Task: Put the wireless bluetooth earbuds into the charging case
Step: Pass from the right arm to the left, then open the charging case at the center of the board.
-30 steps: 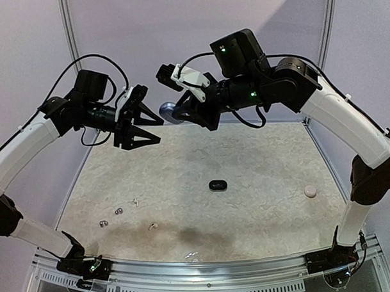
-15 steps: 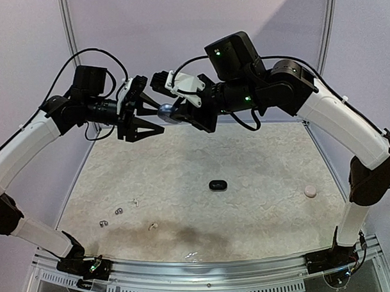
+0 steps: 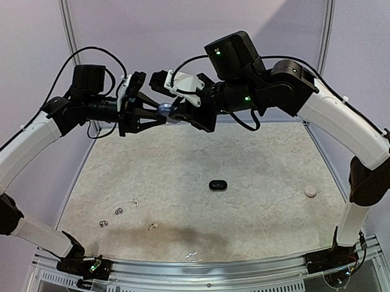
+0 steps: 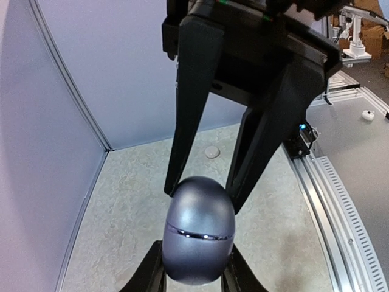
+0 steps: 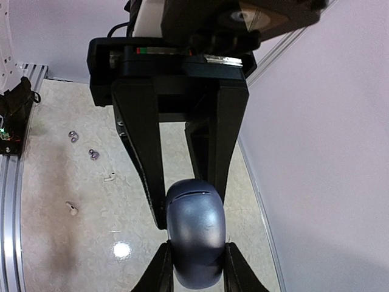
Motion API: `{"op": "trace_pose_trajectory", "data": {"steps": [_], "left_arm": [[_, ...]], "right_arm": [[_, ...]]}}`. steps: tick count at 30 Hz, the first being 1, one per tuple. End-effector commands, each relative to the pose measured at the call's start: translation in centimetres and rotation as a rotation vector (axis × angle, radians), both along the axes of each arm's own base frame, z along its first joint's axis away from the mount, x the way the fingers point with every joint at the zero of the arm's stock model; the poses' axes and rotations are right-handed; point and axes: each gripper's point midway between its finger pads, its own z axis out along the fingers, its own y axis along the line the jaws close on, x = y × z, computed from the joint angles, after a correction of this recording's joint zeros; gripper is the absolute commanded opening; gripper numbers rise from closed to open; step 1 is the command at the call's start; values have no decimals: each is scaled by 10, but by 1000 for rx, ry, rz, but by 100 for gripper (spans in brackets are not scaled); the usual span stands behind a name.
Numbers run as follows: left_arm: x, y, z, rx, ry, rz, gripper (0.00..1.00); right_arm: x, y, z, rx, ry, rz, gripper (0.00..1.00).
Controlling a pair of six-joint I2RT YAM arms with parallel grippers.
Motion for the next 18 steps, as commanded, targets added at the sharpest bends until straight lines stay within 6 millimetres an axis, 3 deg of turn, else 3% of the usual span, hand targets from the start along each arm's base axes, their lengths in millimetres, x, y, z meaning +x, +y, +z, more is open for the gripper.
{"op": "trace_pose_trajectory", "data": {"steps": [1, 4, 6, 7, 8, 10, 15, 18], "left_arm": [[-10, -5, 4, -53, 75, -37, 0], [-8, 3, 12, -119, 112, -27, 0], [-6, 10, 21, -181, 99, -7, 0], [-5, 14, 28, -220, 69, 5, 0], [-5, 18, 38, -265, 23, 16, 0], [-5, 22, 43, -310, -3, 32, 0], [-14, 24, 45, -349, 21, -18, 0], [-18, 24, 48, -348, 4, -36, 0]], "right_arm": [[11, 7, 4, 39, -41, -41, 7], [19, 4, 19, 132, -45, -108, 54], [22, 2, 23, 204, -38, -129, 80], [18, -5, 37, 262, -40, -122, 91], [14, -10, 41, 306, -23, -103, 98], [2, -17, 55, 395, 37, -40, 99], [-25, -18, 65, 487, 240, 157, 97], [-17, -14, 60, 477, 255, 121, 97]]}}
